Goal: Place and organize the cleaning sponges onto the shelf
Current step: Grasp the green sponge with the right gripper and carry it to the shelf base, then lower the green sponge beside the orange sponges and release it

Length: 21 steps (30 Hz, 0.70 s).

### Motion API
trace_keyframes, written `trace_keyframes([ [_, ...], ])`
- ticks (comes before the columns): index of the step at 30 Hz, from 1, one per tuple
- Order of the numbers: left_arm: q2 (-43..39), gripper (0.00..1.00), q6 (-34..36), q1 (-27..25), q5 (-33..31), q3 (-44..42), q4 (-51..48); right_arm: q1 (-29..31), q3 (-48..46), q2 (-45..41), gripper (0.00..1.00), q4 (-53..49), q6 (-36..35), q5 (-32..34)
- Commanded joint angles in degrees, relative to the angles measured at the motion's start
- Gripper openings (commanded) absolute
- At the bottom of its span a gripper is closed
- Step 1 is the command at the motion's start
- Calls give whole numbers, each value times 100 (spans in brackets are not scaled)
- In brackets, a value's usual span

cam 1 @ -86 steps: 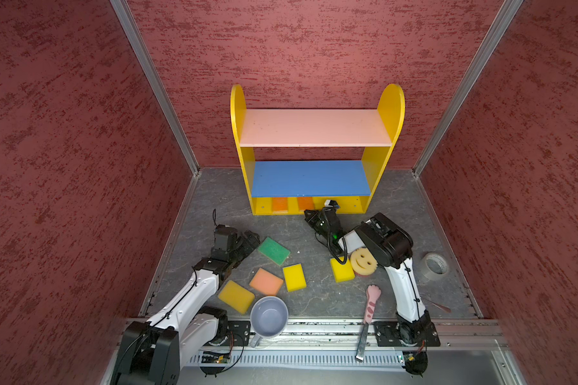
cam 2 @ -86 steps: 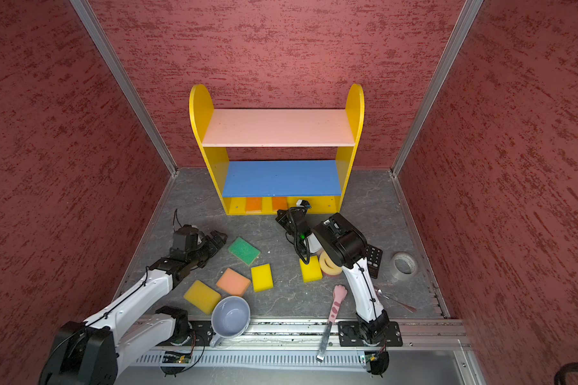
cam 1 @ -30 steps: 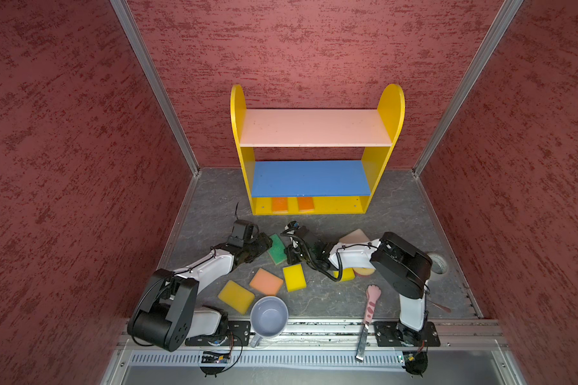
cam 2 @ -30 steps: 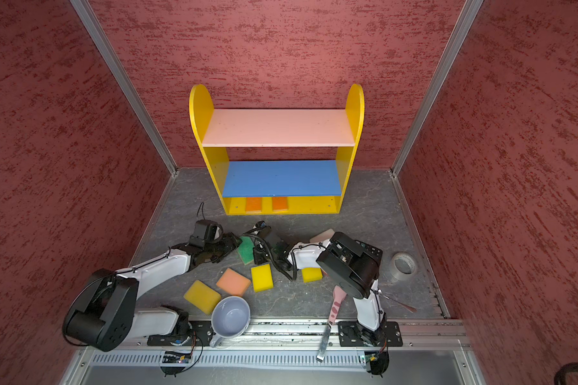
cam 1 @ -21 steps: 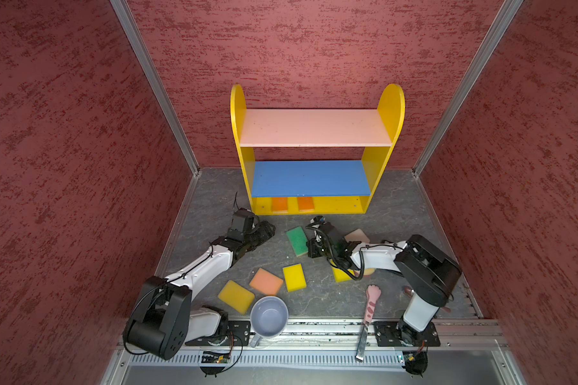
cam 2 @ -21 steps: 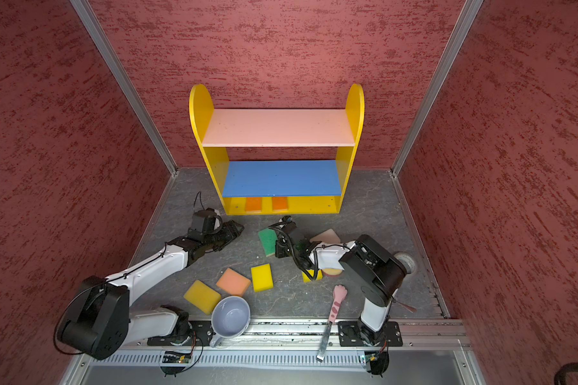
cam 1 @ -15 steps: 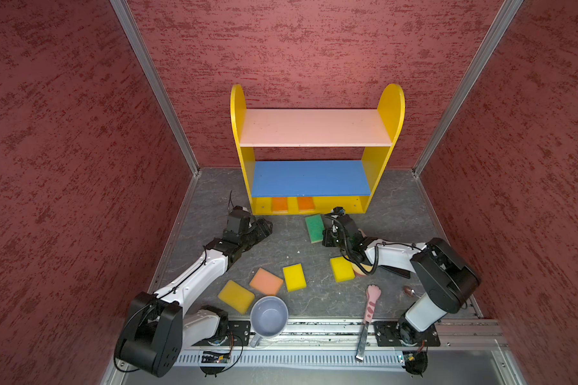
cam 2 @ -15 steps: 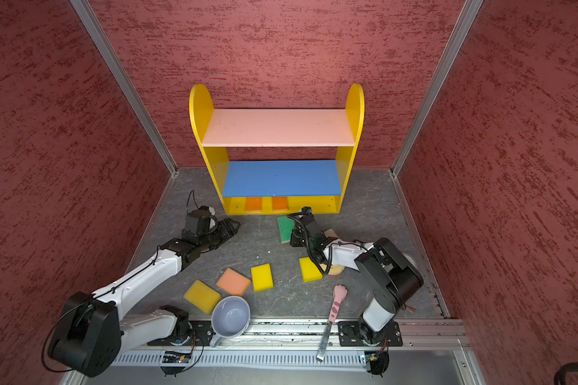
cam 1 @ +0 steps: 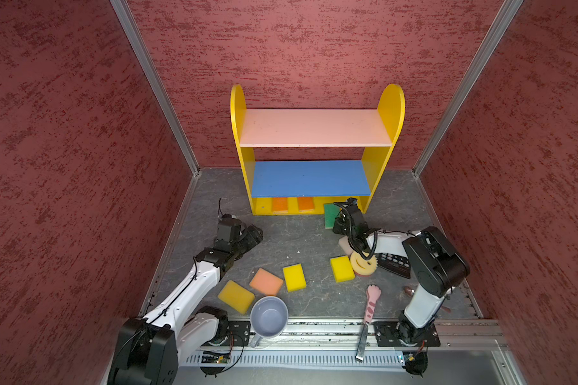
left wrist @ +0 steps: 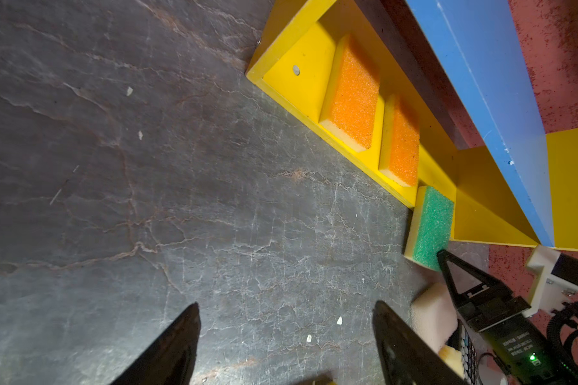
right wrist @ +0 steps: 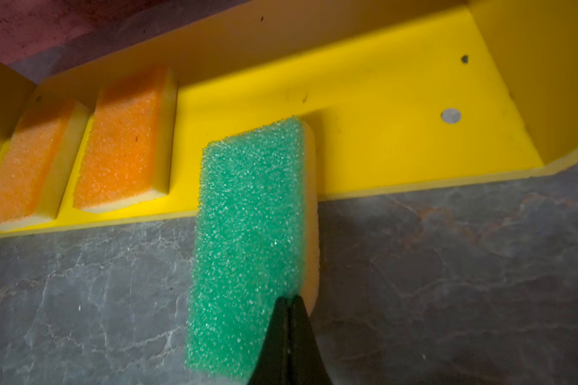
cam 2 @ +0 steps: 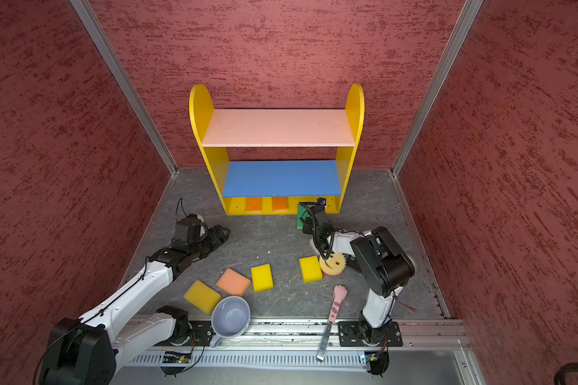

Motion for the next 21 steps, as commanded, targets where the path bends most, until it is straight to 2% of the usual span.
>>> trace_keyframes([
  [1, -102, 81, 100, 51, 6, -67, -32, -107, 196, 79, 0, 264, -115, 390],
  [3, -95, 82, 91, 55, -20, -116, 15, -126, 187, 115, 2, 337, -93, 497],
  [5, -43, 82, 62, 62, -1, -119, 28, -148, 178, 156, 15, 364, -58, 527],
  [7, -1, 82, 40, 53, 65, -130, 87, -178, 146, 144, 23, 337, -7, 533],
  [12, 122, 83, 20, 58, 88, -128, 163, -186, -169, -250, 32, 311, 183, 491],
  [17, 204, 83, 4, 49, 125, -105, 303, -179, -875, -1072, 30, 443, 651, 117],
  [21, 282, 83, -80, 17, 212, -108, 414, -111, -1318, -1498, 17, 563, 1010, -376],
])
